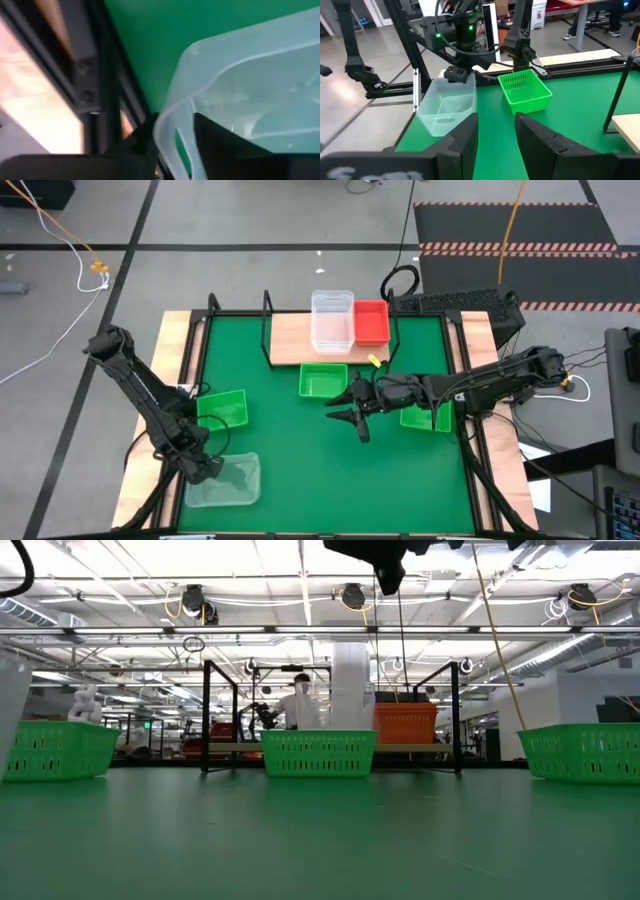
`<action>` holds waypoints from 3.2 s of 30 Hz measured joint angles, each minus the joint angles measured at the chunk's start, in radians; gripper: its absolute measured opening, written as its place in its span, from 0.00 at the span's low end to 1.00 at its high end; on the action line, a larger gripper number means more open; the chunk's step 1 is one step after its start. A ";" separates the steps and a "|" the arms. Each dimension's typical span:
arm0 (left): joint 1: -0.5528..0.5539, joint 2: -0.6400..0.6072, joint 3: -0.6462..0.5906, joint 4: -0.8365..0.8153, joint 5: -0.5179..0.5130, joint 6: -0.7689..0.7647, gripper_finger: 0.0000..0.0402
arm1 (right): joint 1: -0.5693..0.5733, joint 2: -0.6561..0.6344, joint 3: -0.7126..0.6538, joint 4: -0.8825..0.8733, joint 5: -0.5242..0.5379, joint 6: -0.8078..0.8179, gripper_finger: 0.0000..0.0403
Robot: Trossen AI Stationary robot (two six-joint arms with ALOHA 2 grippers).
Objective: Stack baskets on shelf by color
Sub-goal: Stack the transparent bin on top of the stacked transparent bins on the shelf
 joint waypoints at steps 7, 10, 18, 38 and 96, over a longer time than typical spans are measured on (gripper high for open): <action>0.046 -0.014 0.003 0.107 -0.008 0.056 0.03 | -0.007 0.005 0.000 0.002 -0.059 -0.225 0.31; 0.093 -0.023 0.003 0.155 -0.020 0.082 0.03 | -0.001 0.025 0.001 0.010 -0.146 -0.391 0.31; 0.274 -0.025 0.029 0.242 -0.137 0.172 0.02 | 0.000 0.194 0.226 -0.266 -0.386 -0.571 0.31; 0.586 -0.025 0.156 0.007 -0.239 0.483 0.01 | 0.028 0.519 0.734 -0.825 -0.323 -1.133 0.31; 0.543 -0.515 0.171 0.721 -0.870 1.289 0.42 | -0.159 0.069 0.671 -0.868 0.286 -0.965 0.00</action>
